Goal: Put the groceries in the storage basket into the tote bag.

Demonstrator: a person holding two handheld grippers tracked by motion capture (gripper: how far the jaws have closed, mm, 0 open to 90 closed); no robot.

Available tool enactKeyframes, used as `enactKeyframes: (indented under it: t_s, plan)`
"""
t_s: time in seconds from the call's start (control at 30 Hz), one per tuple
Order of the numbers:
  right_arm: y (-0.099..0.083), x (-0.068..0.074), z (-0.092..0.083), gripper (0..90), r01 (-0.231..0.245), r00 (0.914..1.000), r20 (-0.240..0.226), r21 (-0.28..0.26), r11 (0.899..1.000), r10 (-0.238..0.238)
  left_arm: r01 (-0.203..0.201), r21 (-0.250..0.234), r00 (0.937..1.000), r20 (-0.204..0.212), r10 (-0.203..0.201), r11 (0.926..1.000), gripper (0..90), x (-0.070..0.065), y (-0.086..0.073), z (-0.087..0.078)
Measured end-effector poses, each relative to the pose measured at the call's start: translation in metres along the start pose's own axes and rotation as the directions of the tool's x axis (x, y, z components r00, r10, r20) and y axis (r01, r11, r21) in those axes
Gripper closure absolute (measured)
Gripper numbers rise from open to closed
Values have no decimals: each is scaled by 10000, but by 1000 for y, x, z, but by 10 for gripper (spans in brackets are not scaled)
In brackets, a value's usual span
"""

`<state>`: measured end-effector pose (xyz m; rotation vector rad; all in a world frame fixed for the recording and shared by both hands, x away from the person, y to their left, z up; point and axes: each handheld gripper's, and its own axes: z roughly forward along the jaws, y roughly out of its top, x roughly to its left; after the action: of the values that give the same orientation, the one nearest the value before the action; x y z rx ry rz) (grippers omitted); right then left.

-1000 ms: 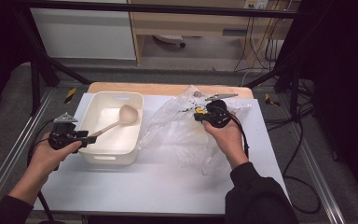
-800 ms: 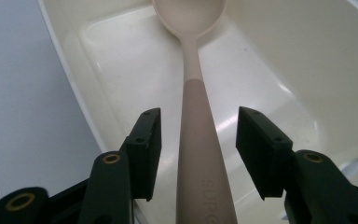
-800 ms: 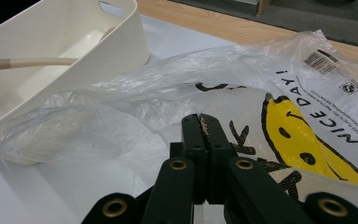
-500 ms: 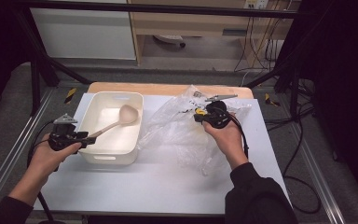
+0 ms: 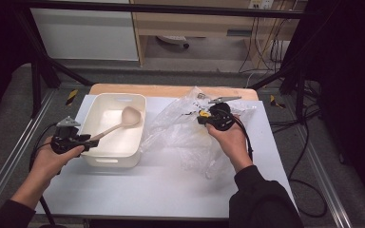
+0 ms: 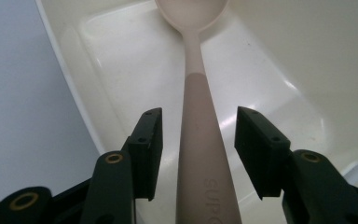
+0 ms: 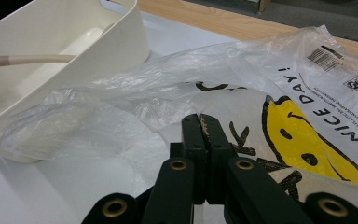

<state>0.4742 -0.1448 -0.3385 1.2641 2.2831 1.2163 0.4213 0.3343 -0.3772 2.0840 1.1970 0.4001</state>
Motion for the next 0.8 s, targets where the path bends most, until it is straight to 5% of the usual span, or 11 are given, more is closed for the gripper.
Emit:
enactKeyframes:
  t_s: [0.8]
  plan:
    - [-1, 0, 1, 900, -7, 10000, -60, 62, 10000, 7, -118, 84, 9999, -112, 119, 9999, 534, 1, 0, 4]
